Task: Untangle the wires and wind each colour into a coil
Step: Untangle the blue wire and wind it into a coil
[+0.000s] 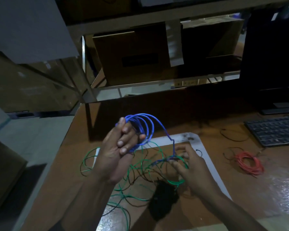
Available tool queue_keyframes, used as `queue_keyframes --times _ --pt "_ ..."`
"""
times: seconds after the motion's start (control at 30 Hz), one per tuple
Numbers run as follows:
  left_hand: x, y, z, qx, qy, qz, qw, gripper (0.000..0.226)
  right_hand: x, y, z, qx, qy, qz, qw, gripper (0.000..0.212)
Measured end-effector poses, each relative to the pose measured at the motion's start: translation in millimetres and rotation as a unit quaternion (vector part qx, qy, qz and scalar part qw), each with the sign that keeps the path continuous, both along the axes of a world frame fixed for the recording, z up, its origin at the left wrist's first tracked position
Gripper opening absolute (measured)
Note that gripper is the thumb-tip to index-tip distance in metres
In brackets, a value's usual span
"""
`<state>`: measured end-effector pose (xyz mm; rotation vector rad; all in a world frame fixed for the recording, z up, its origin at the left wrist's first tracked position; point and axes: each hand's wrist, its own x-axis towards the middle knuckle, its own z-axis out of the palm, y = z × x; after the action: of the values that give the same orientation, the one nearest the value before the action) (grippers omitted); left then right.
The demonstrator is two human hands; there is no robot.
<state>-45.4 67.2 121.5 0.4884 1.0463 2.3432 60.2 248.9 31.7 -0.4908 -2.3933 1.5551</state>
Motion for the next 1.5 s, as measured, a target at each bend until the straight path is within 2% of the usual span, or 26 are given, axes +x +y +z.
queue_keyframes --times 0.1,0.2,0.23,0.3,0.37,0.5,0.63,0.8,0.93,0.97,1.1,1.23,1.3,1.4,1.5 --pt "19.8 14.2 4.1 0.004 0.014 -0.061 0.998 0.04 -16.7 16.0 -50.7 -0.002 -0.047 0.008 0.999 0.025" --pt "25.4 20.4 14.5 0.043 0.011 -0.106 0.993 0.04 -33.9 65.3 -171.4 0.053 -0.143 0.026 0.988 0.031" --pt "22.8 19.8 19.4 0.063 0.006 -0.112 0.992 0.041 -32.3 70.7 -176.5 0.08 -0.148 0.02 0.986 0.032" --pt "13.2 15.1 29.0 0.096 0.005 -0.11 0.989 0.043 -27.5 57.2 -135.3 0.094 -0.128 0.008 0.987 0.03" --pt "2.4 8.5 36.6 0.111 0.008 -0.092 0.989 0.043 -22.0 36.4 -75.9 0.094 -0.149 -0.01 0.984 0.021" --pt "-15.0 1.7 35.5 0.076 0.009 -0.032 0.997 0.043 -14.8 30.5 -45.5 0.248 -0.173 -0.012 0.953 0.023" --pt "-15.7 5.8 18.7 0.041 -0.004 -0.023 0.999 0.04 -16.7 18.7 -24.4 0.245 -0.057 0.022 0.968 0.06" --pt "-12.7 13.0 4.3 0.014 -0.012 -0.01 1.0 0.038 -13.3 3.4 -1.1 0.286 0.037 0.01 0.958 0.068" --pt "-18.8 12.1 -4.4 0.0 -0.016 0.006 1.0 0.037 -1.5 -8.7 4.6 0.263 0.042 0.004 0.964 0.08" --pt "-20.4 11.9 -6.1 0.0 -0.018 0.009 1.0 0.037 2.6 -11.1 6.2 0.256 0.039 -0.002 0.966 0.076" --pt "-24.9 11.4 -9.3 0.009 -0.032 0.022 0.999 0.038 22.3 -22.7 12.5 0.219 0.066 -0.042 0.973 0.034" --pt "-21.9 11.0 -5.1 0.022 -0.032 0.014 0.999 0.037 21.2 -25.0 2.6 0.174 -0.067 0.015 0.982 0.006" --pt "-18.4 12.0 -1.5 0.026 -0.023 0.001 0.999 0.037 14.4 -24.4 -5.6 0.139 -0.1 0.006 0.985 0.021" --pt "-10.9 13.9 3.5 0.029 -0.02 -0.014 0.999 0.04 0.9 -23.8 -12.4 -0.004 -0.081 -0.054 0.995 0.02" --pt "-1.1 15.4 7.7 0.029 -0.025 -0.03 0.999 0.041 -18.2 -23.8 -16.9 -0.146 -0.049 -0.115 0.981 0.017"
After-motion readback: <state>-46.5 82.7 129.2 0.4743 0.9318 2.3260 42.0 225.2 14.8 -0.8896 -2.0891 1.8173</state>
